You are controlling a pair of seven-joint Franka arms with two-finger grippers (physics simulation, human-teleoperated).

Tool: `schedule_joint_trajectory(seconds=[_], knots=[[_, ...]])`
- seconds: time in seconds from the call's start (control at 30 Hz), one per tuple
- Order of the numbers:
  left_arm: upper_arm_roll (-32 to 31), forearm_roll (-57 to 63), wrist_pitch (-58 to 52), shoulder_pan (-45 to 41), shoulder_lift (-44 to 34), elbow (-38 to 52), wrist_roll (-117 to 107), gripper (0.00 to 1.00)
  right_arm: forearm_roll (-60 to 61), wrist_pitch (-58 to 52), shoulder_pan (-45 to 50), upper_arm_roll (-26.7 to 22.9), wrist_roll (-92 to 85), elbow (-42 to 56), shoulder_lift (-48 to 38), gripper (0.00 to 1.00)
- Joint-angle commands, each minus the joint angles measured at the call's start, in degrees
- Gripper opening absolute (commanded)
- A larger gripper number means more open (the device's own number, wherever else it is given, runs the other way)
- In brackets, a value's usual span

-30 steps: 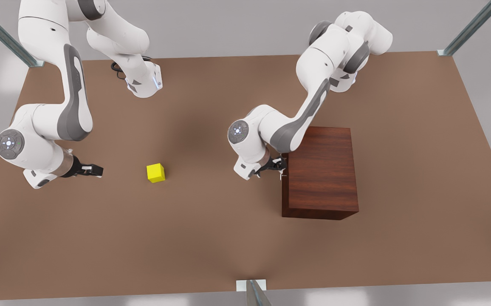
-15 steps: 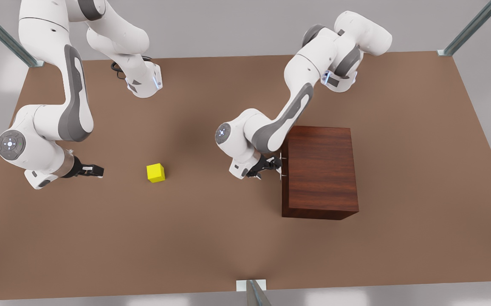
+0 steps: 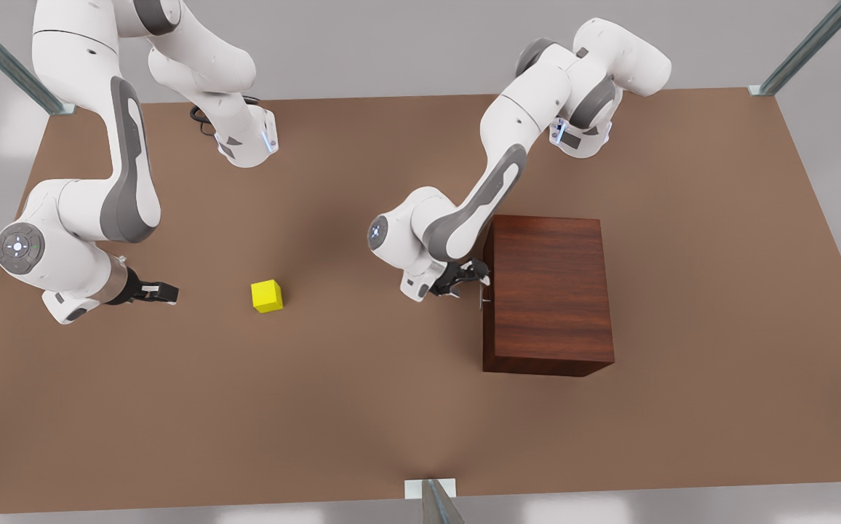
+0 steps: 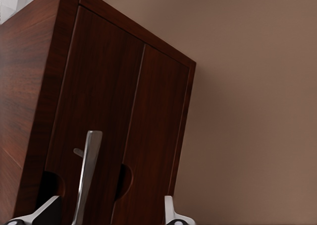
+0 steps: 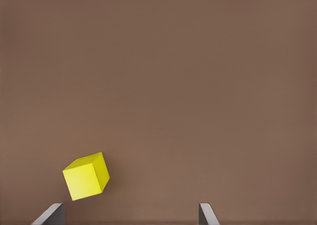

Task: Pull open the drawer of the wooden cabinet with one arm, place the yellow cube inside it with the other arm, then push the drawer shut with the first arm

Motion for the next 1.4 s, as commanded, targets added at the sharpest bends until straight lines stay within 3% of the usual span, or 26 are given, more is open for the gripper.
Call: schedule_joint_trajectory(seconds=[0.0, 1.37], knots=[[0.00, 0.21, 0.08, 0.02, -0.03, -0.05, -2.78, 1.00, 0.04, -0.01, 0.06, 0.02, -0.05, 0.03, -0.11, 1.00], [-2.11, -5.60, 9.40, 1.42, 0.58, 2.41, -1.99, 1.00, 0.04, -0.01, 0.06, 0.02, 0.04, 0.03, 0.25, 1.00]])
